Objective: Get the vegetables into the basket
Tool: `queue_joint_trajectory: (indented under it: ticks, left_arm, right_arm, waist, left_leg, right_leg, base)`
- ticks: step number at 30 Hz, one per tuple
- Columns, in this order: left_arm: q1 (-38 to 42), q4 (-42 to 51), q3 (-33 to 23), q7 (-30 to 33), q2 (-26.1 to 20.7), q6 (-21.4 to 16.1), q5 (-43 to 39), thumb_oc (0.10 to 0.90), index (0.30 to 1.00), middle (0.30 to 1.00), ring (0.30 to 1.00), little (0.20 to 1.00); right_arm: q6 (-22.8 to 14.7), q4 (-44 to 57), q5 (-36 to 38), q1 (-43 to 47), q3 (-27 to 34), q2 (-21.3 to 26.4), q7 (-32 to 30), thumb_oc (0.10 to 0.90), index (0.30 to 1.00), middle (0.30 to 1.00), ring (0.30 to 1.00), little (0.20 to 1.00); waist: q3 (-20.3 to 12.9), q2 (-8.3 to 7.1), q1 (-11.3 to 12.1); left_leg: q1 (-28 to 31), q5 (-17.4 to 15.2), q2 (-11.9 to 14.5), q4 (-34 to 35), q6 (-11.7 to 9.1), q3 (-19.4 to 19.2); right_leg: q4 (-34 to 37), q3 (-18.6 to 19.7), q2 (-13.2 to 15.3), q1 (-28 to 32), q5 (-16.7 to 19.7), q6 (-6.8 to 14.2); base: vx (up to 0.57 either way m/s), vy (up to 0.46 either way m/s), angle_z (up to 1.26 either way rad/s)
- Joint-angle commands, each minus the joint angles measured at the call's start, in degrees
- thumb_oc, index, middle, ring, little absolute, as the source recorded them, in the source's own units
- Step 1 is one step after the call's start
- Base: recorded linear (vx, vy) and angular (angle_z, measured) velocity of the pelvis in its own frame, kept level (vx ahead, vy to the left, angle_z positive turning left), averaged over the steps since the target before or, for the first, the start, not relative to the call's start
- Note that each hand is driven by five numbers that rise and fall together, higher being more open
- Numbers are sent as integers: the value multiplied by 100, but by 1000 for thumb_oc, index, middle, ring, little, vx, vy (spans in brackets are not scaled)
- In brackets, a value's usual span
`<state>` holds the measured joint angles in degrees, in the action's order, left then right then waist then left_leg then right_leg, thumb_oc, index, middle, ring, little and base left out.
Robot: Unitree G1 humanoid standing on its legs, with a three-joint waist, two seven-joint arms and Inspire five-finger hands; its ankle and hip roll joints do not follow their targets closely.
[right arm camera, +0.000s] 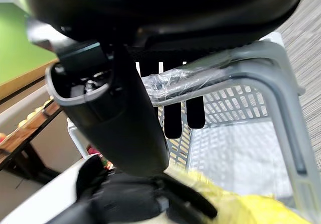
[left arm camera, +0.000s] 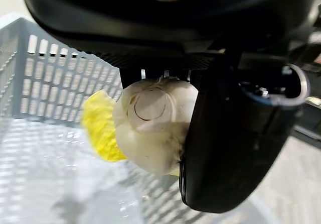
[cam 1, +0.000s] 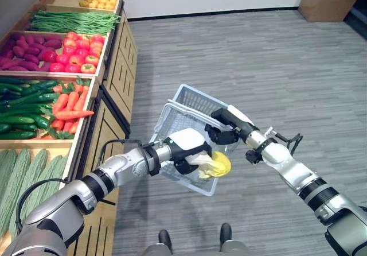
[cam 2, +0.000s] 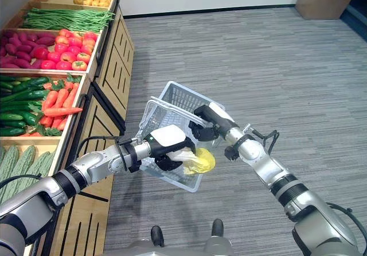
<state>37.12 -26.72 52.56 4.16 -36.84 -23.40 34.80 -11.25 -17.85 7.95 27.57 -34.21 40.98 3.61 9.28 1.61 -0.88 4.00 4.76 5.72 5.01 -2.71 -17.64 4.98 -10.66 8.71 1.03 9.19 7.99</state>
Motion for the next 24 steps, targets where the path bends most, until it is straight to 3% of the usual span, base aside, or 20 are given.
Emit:
queue_joint_trajectory:
  ticks: [1, 8, 9, 10, 11, 12, 24]
  left_arm:
    - [520, -447, -294, 726, 97, 92, 302, 400, 300, 300, 300, 300]
    - [380, -1072, -386, 944, 17, 361, 901, 400, 300, 300, 300, 300]
    - [346, -1098, -421, 984, 27, 380, 955, 506, 448, 448, 448, 448]
    - [335, -1143, -430, 974, 19, 419, 995, 812, 876, 876, 876, 876]
    - [334, -1146, -429, 978, 23, 420, 999, 812, 876, 876, 876, 876]
    - [328, -1191, -434, 990, 30, 465, 1077, 900, 1000, 1000, 1000, 1000]
    - [58, -505, -738, 911, 157, 387, 819, 900, 1000, 1000, 1000, 1000]
  right_arm:
    - [-879, 764, 843, 910, 452, -109, -214, 400, 300, 300, 300, 300]
    - [-891, 837, 894, 686, 529, 51, -131, 400, 300, 300, 300, 300]
    - [-901, 834, 884, 647, 556, 73, -139, 400, 300, 300, 300, 300]
    - [-898, 832, 875, 632, 570, 99, -144, 400, 300, 300, 300, 300]
    - [-897, 835, 874, 629, 572, 101, -144, 400, 300, 300, 300, 300]
    - [-896, 806, 860, 600, 595, 115, -154, 400, 300, 300, 300, 300]
    - [-779, 191, 556, 67, 1033, -80, -381, 400, 300, 300, 300, 300]
  waist:
    - [-407, -250, 63]
    - [-425, -245, 34]
    - [-427, -243, 34]
    - [-426, -244, 32]
    - [-426, -242, 33]
    - [-422, -239, 34]
    - [-413, -238, 67]
  left_leg:
    - [91, -239, 149, -1, -433, 261]
    - [141, -242, 185, -1, -455, 243]
    - [147, -246, 190, -1, -459, 241]
    - [149, -244, 193, -1, -461, 240]
    - [150, -244, 194, -1, -461, 240]
    - [153, -241, 198, -1, -462, 242]
    - [167, -240, 203, -1, -448, 290]
  right_leg:
    - [2, 37, 328, 317, -449, 387]
    - [2, 39, 298, 357, -476, 372]
    - [2, 42, 297, 360, -481, 370]
    - [2, 40, 292, 363, -483, 369]
    - [2, 40, 291, 365, -483, 369]
    - [2, 38, 289, 372, -484, 368]
    - [2, -9, 274, 432, -513, 336]
  base:
    - [0, 0, 0]
    - [0, 0, 0]
    - [0, 0, 0]
    - [0, 0, 0]
    - [0, 0, 0]
    - [0, 0, 0]
    - [0, 0, 0]
